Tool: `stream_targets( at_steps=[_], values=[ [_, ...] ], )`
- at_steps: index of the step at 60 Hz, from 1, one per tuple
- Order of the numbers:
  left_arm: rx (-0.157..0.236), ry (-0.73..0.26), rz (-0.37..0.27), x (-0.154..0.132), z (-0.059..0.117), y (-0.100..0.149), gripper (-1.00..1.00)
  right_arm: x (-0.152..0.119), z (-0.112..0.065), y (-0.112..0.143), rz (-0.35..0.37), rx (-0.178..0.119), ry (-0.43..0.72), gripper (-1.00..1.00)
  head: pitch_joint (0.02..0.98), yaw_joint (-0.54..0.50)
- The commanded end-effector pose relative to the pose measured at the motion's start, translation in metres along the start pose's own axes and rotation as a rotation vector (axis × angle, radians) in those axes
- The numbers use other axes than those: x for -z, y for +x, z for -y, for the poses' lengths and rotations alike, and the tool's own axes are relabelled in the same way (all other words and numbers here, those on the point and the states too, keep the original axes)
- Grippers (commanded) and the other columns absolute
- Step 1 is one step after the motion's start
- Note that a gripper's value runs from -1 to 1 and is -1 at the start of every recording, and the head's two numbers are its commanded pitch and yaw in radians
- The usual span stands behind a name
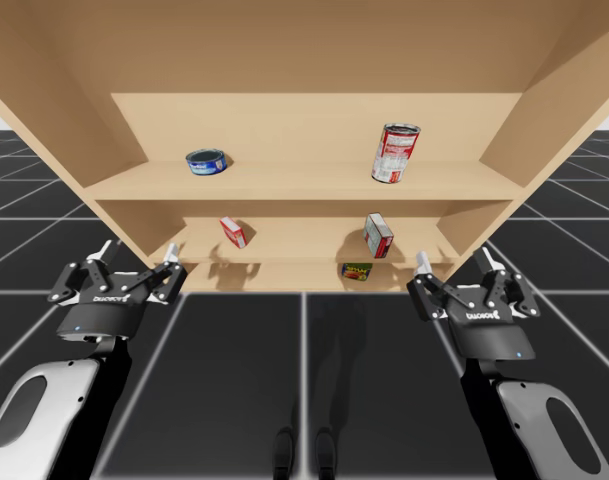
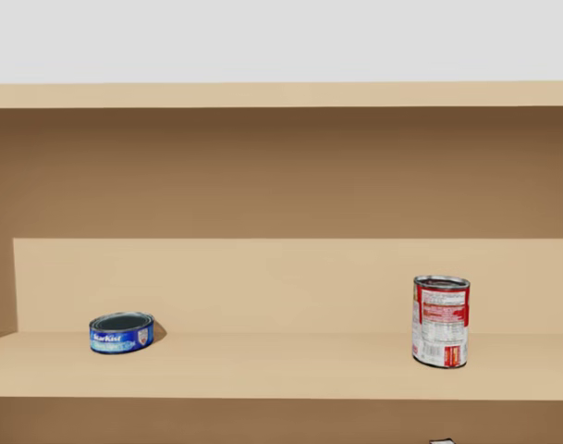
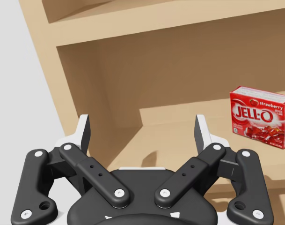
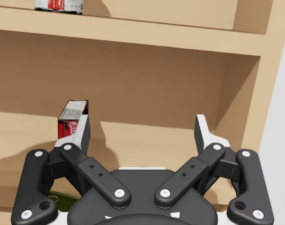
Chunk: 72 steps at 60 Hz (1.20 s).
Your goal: Retrieve the tuna can from the shelves.
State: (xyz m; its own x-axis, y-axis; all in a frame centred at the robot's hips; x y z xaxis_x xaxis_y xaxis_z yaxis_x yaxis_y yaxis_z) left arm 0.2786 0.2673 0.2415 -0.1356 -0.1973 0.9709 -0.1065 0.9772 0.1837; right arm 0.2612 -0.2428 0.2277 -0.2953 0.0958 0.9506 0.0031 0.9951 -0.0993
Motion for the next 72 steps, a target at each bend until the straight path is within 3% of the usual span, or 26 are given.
stream_targets(
  at_steps=[1,4,6,10,14,23,38,52,62,72],
  values=[
    [-0.002,-0.006,-0.009,0.000,0.000,-0.001,-1.00,-0.003,0.000,0.001,-0.010,0.043,-0.004,-1.00,0.084,0.02],
    [-0.002,-0.008,-0.009,0.000,0.000,-0.001,-1.00,-0.003,0.000,0.001,-0.006,0.022,-0.004,-1.00,0.087,0.02],
    [-0.005,-0.010,-0.009,0.000,0.000,-0.001,-1.00,-0.002,0.001,0.002,-0.022,0.039,0.021,-1.00,0.091,0.02],
    [-0.005,-0.009,-0.009,0.000,0.000,-0.001,-1.00,0.000,0.002,0.001,-0.038,0.023,0.037,-1.00,0.101,0.03],
    [-0.006,-0.009,-0.010,0.001,-0.001,-0.001,-1.00,0.000,0.002,0.001,-0.041,0.026,0.046,-1.00,0.121,0.05],
    [-0.008,-0.007,-0.013,0.001,-0.003,-0.001,-1.00,0.000,0.001,0.000,-0.041,0.007,0.055,-1.00,0.180,0.16],
    [-0.014,-0.008,-0.014,0.001,-0.006,-0.001,-1.00,-0.001,0.000,-0.001,-0.054,0.014,0.065,-1.00,0.263,0.30],
    [-0.049,-0.021,-0.007,-0.003,-0.006,0.006,-1.00,-0.001,0.000,-0.001,-0.059,0.011,0.069,-1.00,0.283,0.32],
    [-0.108,-0.069,-0.018,-0.014,-0.003,0.031,-1.00,-0.002,0.001,-0.001,-0.058,0.009,0.066,-1.00,0.283,0.32],
    [-0.110,-0.133,-0.001,-0.018,0.000,0.060,-1.00,-0.002,0.002,0.000,-0.053,0.018,0.064,-1.00,0.275,0.32]
  ],
)
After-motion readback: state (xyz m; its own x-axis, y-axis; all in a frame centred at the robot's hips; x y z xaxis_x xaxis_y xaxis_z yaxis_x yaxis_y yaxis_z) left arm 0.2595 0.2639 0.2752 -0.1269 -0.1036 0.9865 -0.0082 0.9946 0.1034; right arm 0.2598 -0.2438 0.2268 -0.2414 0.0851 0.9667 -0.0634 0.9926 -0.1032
